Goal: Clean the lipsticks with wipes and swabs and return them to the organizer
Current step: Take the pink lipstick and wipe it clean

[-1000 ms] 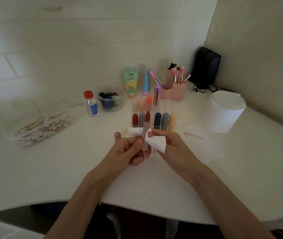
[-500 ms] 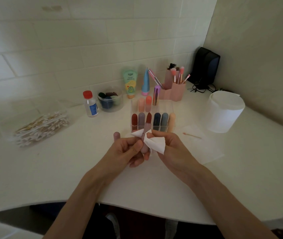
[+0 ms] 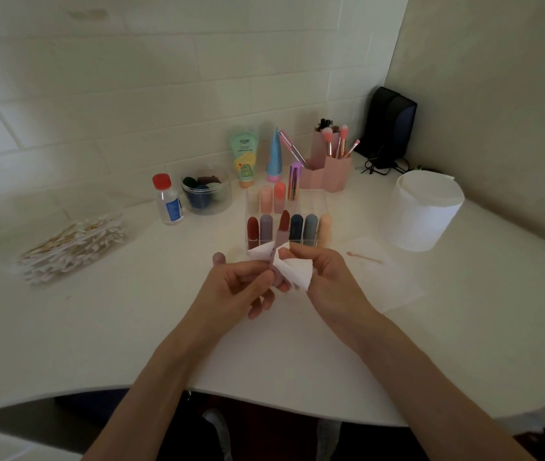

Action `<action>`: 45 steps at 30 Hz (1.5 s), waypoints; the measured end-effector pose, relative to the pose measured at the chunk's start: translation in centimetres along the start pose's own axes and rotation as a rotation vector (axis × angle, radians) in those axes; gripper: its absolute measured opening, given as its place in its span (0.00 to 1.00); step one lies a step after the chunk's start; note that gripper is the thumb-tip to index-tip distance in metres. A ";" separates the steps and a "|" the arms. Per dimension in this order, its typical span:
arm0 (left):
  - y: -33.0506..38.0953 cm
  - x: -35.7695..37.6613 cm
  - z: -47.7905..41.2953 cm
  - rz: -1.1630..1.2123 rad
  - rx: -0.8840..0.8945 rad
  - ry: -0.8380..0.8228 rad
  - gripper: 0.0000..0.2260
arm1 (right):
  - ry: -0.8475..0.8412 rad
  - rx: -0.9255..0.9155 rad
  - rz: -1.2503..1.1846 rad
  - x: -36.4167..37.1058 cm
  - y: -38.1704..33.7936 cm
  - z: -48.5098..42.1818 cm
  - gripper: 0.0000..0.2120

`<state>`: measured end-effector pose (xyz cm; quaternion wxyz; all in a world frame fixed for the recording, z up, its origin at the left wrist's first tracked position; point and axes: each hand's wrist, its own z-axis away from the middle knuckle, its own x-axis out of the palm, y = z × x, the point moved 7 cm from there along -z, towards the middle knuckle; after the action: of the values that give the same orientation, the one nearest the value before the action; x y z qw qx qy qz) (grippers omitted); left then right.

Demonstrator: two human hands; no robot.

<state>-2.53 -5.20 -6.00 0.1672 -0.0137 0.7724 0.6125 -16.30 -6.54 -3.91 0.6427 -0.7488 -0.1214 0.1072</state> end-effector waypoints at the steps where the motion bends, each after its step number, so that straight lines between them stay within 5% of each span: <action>1: -0.1 -0.3 -0.1 -0.001 -0.003 0.048 0.11 | 0.010 -0.002 0.013 0.1 0.0 0.0 0.14; 7: -0.8 -1.5 -0.3 -0.056 -0.049 0.244 0.06 | 0.053 -0.008 0.156 0.2 0.4 -0.6 0.09; 13: 0.0 0.0 -0.1 0.257 -0.089 0.036 0.13 | 0.037 -0.027 0.029 -0.5 -0.1 -0.4 0.11; 18: -0.4 -1.0 -0.3 0.035 -0.009 0.113 0.09 | 0.031 0.001 0.082 -0.3 0.3 -0.3 0.08; 23: -0.2 -1.9 -0.2 0.114 -0.012 0.228 0.09 | 0.036 0.036 0.136 0.0 0.9 -0.7 0.16; 31: -0.3 -0.1 -0.1 0.283 -0.143 0.028 0.12 | 0.056 0.006 0.030 -0.6 0.4 -0.4 0.07; 39: -0.9 -2.0 -0.2 0.081 -0.078 0.250 0.09 | 0.052 0.053 0.161 -0.1 1.6 -0.7 0.12; 45: -0.5 -0.3 -0.2 0.275 -0.156 0.056 0.11 | 0.052 0.015 -0.006 -0.8 0.5 -0.3 0.08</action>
<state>-2.19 -5.53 -6.32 0.0588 0.0622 0.7213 0.6873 -16.93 -7.11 -4.34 0.6516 -0.7461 -0.1060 0.0867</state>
